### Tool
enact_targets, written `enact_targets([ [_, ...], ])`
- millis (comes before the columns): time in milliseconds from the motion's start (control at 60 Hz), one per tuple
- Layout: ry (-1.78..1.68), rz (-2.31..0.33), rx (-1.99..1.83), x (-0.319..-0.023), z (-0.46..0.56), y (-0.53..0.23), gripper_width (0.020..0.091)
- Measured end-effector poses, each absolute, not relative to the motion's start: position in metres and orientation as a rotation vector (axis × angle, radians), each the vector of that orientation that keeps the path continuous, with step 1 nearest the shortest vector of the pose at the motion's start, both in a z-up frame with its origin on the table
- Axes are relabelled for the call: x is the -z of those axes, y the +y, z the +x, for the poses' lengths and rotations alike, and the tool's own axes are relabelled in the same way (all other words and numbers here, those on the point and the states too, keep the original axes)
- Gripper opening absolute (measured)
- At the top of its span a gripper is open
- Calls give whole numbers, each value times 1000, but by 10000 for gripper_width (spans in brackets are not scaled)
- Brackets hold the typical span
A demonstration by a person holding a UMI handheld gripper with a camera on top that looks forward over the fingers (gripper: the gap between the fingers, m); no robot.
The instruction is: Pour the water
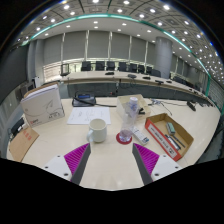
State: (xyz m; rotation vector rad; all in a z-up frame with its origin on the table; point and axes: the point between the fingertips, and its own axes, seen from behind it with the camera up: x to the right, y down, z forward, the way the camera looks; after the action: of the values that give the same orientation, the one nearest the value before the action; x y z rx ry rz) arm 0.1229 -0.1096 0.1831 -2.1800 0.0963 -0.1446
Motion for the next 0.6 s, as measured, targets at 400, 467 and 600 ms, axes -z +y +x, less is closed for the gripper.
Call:
enact_targets([
  [400,75,-2197,196,-220,53,-238,860],
  [467,78,-2202,190,-218,48,-245,860],
  [600,80,-2215,195,-221,40,-260,860],
])
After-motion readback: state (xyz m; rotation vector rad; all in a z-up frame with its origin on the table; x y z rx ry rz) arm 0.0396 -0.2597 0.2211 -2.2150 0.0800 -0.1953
